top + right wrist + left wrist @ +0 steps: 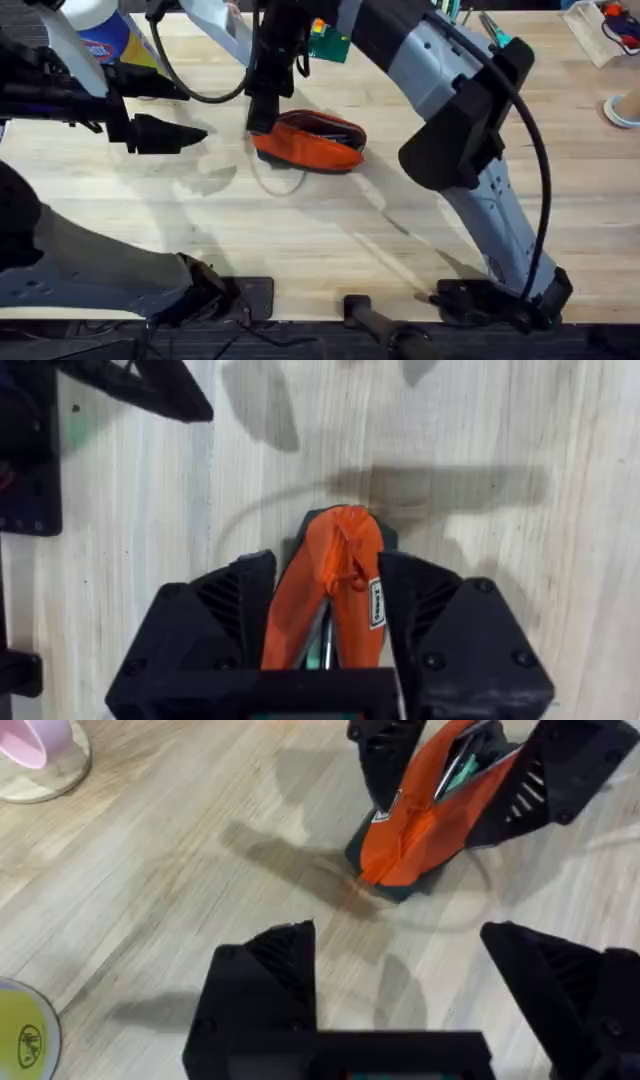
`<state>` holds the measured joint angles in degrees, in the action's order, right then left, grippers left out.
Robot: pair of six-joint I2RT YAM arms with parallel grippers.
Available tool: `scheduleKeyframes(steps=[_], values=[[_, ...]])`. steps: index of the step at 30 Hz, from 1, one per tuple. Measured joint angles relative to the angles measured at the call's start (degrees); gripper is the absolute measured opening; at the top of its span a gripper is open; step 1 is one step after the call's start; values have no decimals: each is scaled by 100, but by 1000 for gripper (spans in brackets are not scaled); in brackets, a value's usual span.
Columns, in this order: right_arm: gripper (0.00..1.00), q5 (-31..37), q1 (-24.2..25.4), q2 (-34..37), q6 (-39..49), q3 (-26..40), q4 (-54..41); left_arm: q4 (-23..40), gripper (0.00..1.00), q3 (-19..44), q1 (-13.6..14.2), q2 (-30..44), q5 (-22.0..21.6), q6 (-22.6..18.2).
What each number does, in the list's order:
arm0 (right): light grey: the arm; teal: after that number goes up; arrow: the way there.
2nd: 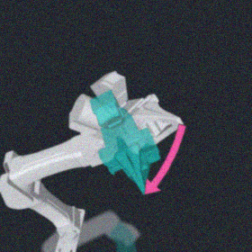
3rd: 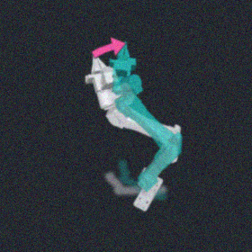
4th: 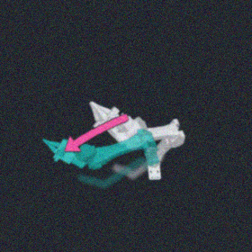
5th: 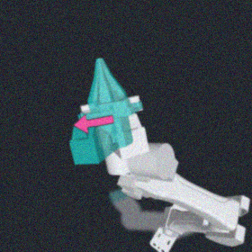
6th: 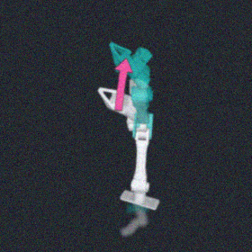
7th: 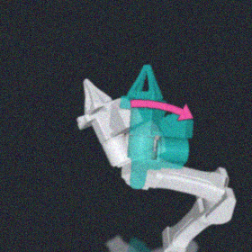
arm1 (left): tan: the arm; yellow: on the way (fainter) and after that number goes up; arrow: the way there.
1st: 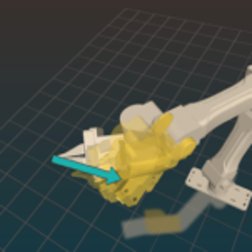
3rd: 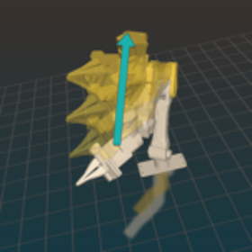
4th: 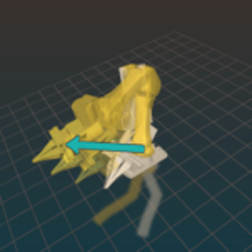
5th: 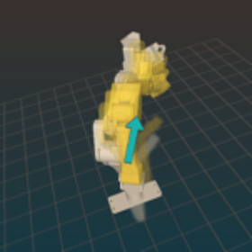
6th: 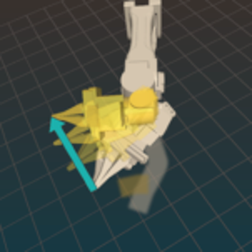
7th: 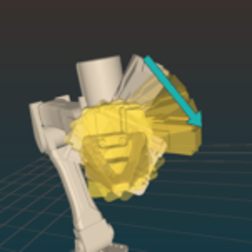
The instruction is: Unzip the bag, pick up the pens from the table one at a time and place them inside, then zip the bag closed.
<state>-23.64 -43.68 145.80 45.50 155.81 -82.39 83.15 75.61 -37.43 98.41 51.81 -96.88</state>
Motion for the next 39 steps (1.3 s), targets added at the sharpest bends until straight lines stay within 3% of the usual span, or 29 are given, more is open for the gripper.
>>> scheduleKeyframes(steps=[3,5,7,8,9,29,39], values=[[572,2,0,0,0,0,0,0,996,-2,0,0,0,-2],[449,2,0,0,0,0,-3,0,996,-2,0,0,0,-2],[157,2,0,0,-5,0,0,0,996,0,0,0,0,0],[69,1,0,0,-34,0,4,0,996,-1,0,0,0,-1],[42,2,0,2,-60,0,6,0,996,-1,0,0,0,-2],[33,-61,61,271,-612,12,142,0,995,-2,0,0,0,0],[33,-61,76,271,-629,659,94,-4,995,-2,0,0,0,-2]])
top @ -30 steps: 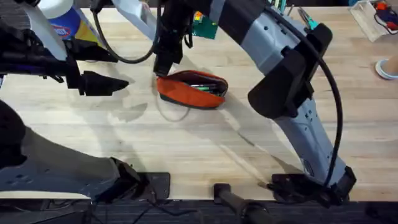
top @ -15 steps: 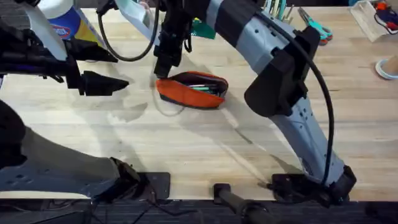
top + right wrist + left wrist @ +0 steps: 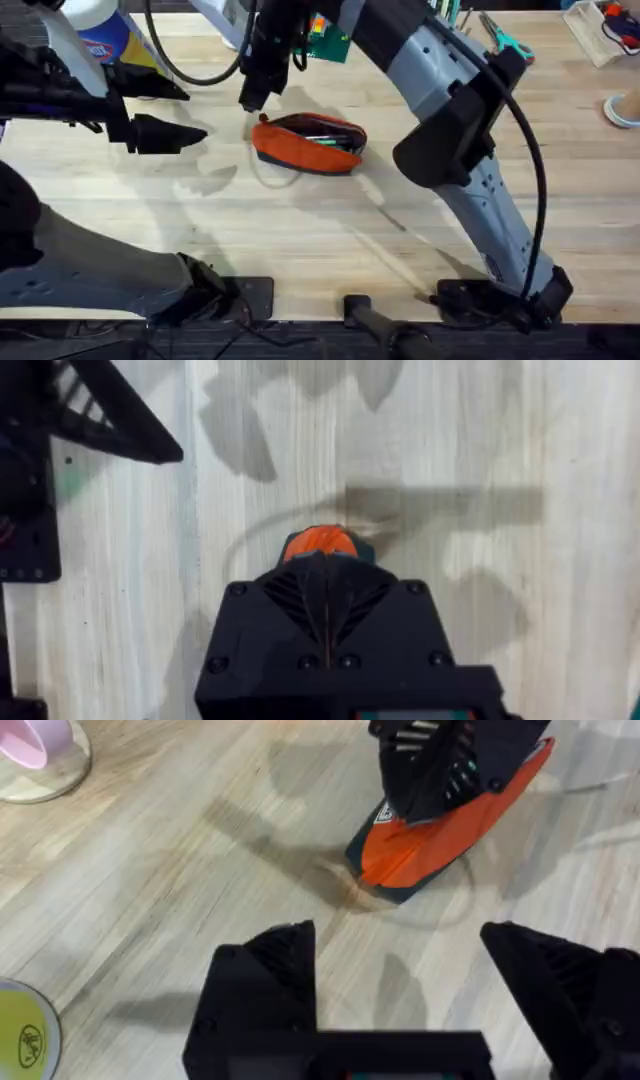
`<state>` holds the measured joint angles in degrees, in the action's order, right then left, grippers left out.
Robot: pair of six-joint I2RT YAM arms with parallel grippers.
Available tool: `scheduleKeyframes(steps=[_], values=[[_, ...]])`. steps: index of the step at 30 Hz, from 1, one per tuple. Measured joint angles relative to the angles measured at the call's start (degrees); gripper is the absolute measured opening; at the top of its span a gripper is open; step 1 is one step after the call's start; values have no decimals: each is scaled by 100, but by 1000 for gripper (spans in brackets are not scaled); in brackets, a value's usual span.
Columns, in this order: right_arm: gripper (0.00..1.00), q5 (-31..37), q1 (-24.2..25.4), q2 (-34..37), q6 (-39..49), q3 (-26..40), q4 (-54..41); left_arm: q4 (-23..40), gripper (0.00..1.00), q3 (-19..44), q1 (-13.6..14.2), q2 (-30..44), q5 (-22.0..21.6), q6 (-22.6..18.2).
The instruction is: Unzip the bag, pick up the pens from the table one at a time and place them inside, then zip the bag closed.
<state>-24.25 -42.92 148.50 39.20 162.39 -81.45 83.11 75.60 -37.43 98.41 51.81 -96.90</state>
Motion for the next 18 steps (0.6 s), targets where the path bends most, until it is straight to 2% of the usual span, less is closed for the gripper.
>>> scheduleKeyframes(steps=[9,10,16,18], values=[[33,-1,127,-4,-4,429,-244,0,995,0,0,0,0,0],[84,0,148,-4,-28,480,-282,0,995,0,0,0,0,0],[923,4,251,-4,-23,715,-356,0,995,0,0,0,0,1],[992,59,267,-12,-33,763,-414,0,995,0,0,-1,0,1]])
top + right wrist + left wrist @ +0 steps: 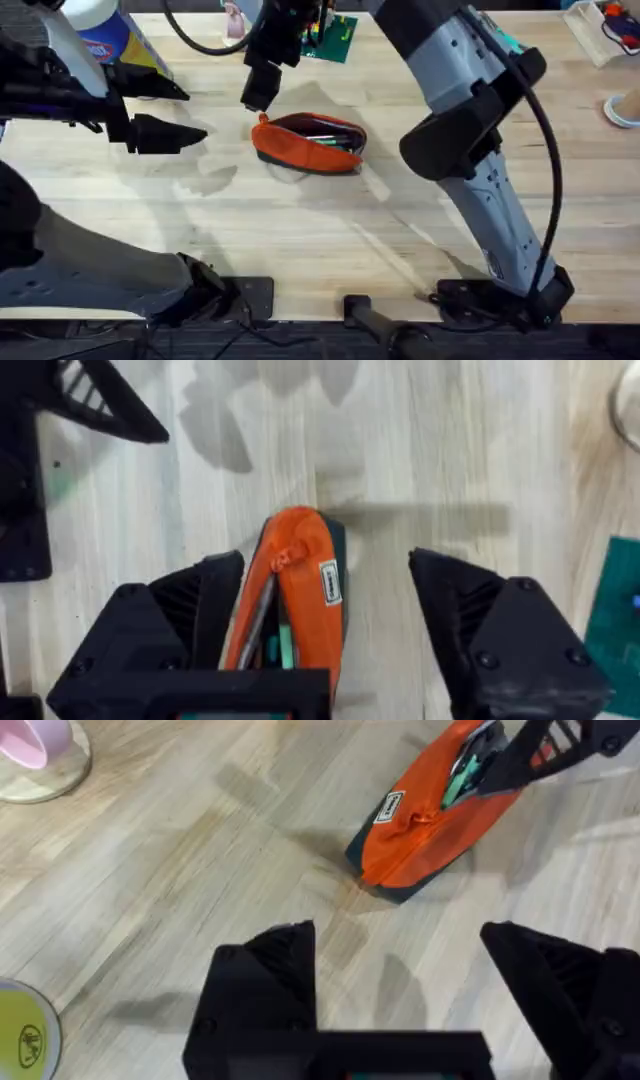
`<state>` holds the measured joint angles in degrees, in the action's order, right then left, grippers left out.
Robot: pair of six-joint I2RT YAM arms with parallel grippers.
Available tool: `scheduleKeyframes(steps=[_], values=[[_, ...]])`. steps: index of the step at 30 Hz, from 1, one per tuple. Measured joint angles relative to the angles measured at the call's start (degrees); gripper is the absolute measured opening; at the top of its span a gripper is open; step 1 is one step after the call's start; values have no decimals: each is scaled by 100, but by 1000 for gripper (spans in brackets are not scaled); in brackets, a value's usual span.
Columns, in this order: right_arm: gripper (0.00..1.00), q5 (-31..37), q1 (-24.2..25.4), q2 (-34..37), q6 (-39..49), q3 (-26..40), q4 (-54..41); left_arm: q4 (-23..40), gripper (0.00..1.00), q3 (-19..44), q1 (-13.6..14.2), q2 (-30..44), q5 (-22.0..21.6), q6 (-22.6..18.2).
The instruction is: Unzip the bag, pick up the pens from the table one at a time and place them inside, then zip the bag closed.
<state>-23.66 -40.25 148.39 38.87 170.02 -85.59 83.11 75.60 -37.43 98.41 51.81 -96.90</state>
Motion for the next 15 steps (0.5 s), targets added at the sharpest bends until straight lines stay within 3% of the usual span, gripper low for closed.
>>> scheduleKeyframes(steps=[8,15], values=[[997,376,9,-454,-435,8,0,-32,995,-1,0,1,0,0],[997,762,8,-924,-2223,142,-209,-37,995,1,0,1,0,2]])
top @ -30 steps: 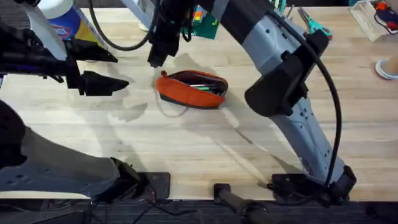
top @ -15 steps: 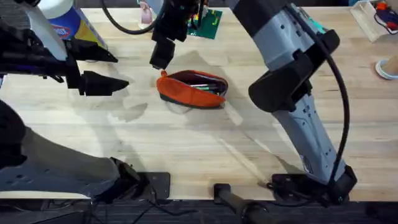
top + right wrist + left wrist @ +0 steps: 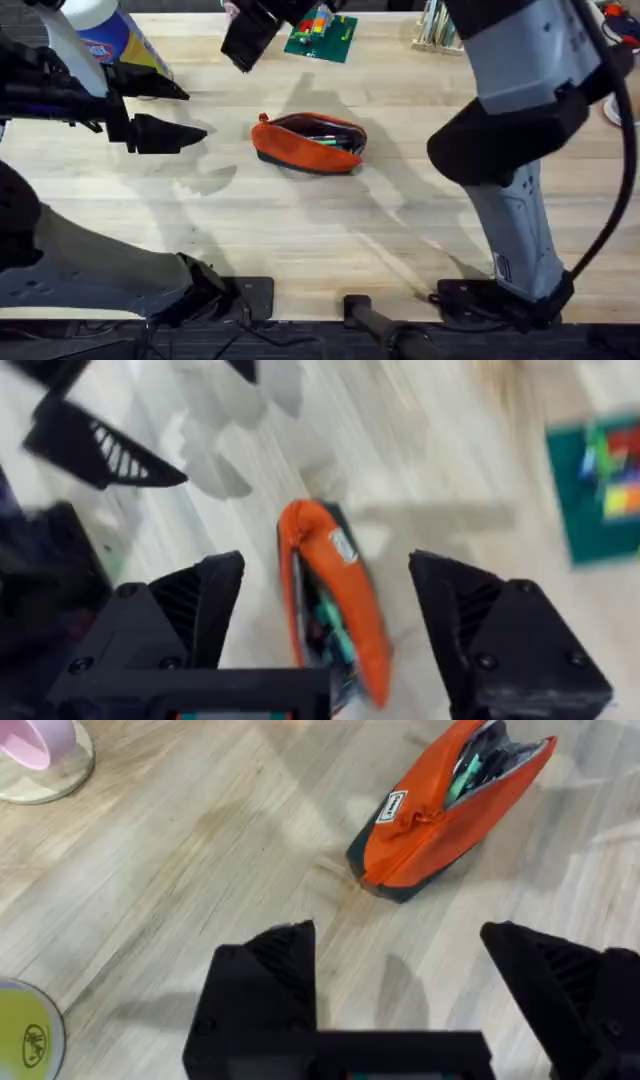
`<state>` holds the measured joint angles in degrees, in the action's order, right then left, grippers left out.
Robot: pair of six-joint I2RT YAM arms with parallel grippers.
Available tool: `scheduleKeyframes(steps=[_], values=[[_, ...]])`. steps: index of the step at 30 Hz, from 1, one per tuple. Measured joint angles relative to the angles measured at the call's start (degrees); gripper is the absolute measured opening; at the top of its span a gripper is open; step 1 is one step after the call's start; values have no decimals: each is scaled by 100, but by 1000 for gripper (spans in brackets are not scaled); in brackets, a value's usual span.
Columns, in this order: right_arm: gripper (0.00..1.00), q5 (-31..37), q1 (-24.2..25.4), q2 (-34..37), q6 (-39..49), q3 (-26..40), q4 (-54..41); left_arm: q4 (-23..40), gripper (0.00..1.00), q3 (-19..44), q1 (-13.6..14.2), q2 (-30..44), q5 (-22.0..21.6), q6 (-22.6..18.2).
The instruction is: Unzip the bag, pick up the pens from the table one at a time and place them inside, then zip the bag closed.
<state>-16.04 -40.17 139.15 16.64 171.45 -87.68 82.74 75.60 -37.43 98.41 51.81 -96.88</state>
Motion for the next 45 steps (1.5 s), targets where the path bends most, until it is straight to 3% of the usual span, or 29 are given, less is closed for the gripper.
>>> scheduleKeyframes(steps=[5,13,20,29,45], values=[[997,433,-5,7,-1369,10,-290,0,996,-1,0,0,0,0],[997,580,-5,7,-2127,10,-297,2,995,-1,0,0,0,0],[998,575,-121,77,-2245,10,-374,2,995,-1,0,0,0,0],[998,575,-415,694,-2288,10,-365,0,996,1,0,0,0,-2],[998,577,-468,1334,-2597,10,-367,0,995,-1,0,0,0,0]])
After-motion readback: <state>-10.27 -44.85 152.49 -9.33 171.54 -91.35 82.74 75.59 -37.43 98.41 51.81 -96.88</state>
